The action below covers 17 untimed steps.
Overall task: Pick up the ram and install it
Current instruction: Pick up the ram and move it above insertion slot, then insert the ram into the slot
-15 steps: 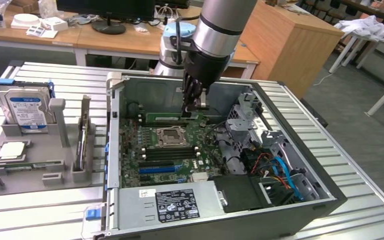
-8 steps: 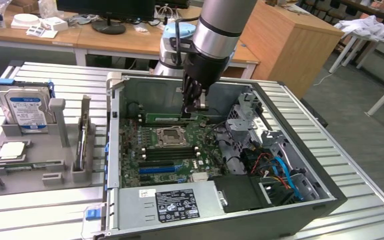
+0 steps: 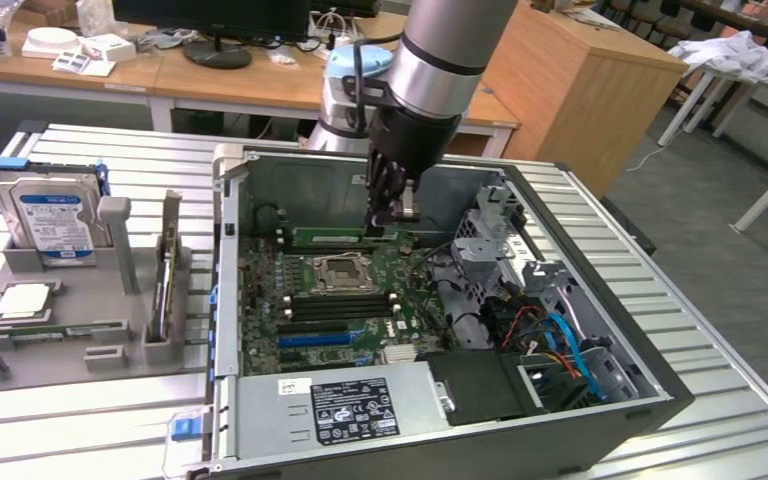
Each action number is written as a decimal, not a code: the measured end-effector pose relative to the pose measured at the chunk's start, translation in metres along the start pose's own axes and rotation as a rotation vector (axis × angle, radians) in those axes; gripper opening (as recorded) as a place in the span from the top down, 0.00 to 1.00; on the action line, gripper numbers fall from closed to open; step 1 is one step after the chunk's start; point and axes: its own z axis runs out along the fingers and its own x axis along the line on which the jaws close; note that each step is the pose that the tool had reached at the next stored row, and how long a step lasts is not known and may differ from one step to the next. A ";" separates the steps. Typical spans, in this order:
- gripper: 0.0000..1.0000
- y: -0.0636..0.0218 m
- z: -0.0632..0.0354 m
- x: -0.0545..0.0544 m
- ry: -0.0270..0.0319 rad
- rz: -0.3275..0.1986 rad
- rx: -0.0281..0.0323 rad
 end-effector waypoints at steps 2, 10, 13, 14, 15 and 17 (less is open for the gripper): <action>0.88 -0.0021 0.0002 0.000 0.0000 0.000 -0.0006; 0.88 -0.0093 0.0012 0.000 0.0002 0.000 -0.0014; 0.88 -0.0093 0.0013 0.000 0.0001 0.000 -0.0013; 0.88 -0.0093 0.0013 0.000 0.0001 0.000 -0.0013; 0.88 -0.0093 0.0013 0.000 0.0002 0.000 -0.0013; 0.88 -0.0093 0.0015 0.000 0.0001 0.000 -0.0013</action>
